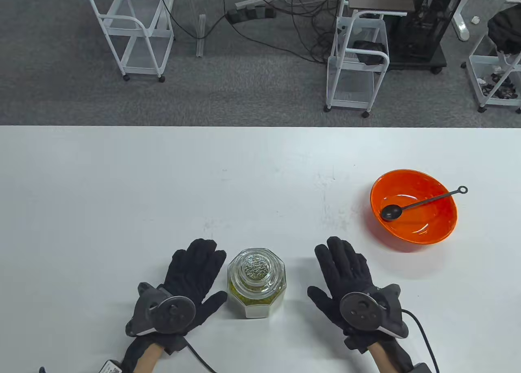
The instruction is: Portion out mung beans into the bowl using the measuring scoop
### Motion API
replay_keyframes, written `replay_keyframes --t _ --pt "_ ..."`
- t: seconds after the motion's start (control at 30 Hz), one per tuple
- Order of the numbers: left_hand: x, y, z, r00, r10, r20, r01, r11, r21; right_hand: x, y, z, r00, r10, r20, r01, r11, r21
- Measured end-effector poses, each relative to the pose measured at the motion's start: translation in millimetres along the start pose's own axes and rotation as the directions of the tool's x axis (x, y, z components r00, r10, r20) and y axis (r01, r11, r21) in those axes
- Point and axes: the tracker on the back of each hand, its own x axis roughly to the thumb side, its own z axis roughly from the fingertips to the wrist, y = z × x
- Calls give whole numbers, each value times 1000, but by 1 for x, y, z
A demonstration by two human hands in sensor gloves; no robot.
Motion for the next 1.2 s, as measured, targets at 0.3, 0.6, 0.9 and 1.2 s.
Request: replay_keyframes --t 0.3,0.6,0.9,1.2 --pt "0 1 1 1000 -5 2 5 1000 12 0 1 0 1000 0 -4 0 1000 4" --pt "1 5 2 1000 -1 1 1 999 36 -2 1 0 1000 -15 -9 15 1000 3" --pt "17 36 -3 999 0 55 -5 997 83 -4 2 0 1000 -17 -12 17 1000 9" --pt "60 60 -33 991 -80 107 83 996 -27 -4 2 0 1000 -25 -12 25 999 20"
